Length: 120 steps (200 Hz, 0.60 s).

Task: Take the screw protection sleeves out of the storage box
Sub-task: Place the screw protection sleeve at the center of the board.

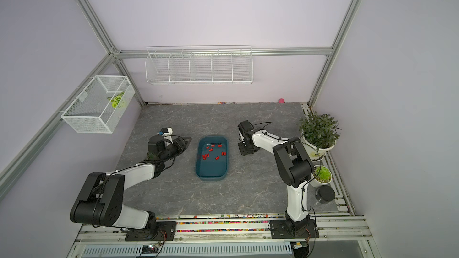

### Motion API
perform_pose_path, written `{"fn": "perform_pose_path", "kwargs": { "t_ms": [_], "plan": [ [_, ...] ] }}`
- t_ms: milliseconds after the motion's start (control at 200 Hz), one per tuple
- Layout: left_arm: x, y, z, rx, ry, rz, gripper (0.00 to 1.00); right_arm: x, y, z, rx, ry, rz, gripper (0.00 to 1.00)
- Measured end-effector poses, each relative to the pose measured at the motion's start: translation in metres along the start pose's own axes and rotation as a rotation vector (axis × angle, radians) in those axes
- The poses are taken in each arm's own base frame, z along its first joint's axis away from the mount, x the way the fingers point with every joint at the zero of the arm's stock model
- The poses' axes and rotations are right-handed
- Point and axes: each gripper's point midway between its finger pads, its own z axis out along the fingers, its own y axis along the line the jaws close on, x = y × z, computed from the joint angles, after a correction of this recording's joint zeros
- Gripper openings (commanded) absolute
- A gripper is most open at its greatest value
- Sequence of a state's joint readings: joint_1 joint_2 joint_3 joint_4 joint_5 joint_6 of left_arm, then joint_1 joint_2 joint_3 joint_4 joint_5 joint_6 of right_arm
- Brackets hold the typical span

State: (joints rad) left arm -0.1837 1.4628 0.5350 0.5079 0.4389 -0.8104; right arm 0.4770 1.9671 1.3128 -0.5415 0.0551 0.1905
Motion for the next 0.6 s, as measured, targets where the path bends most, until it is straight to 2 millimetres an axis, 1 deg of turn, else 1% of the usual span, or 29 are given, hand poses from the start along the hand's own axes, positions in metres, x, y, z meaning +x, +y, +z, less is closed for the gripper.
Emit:
{"fn": "perform_pose_path", "kwargs": {
  "t_ms": [220,340,415,450,515,600],
  "plan": [
    [0.000,0.000,0.000,0.001,0.000,0.000,0.47,0.000,0.000,-0.001,0.000,-0.002,0.000,0.42],
    [0.000,0.000,0.000,0.000,0.000,0.000,0.47,-0.001,0.000,-0.010,0.011,-0.014,-0.005,0.42],
    [0.000,0.000,0.000,0.001,0.000,0.000,0.47,-0.004,0.001,-0.024,0.033,-0.038,-0.023,0.41],
    [0.000,0.000,0.000,0.000,0.000,0.000,0.47,-0.006,0.005,-0.033,0.043,-0.054,-0.042,0.41],
    [0.000,0.000,0.000,0.000,0.000,0.000,0.47,-0.011,0.020,-0.053,0.050,-0.089,-0.090,0.41],
    [0.000,0.000,0.000,0.000,0.000,0.000,0.47,-0.023,0.050,-0.079,0.036,-0.154,-0.170,0.41]
  ]
}}
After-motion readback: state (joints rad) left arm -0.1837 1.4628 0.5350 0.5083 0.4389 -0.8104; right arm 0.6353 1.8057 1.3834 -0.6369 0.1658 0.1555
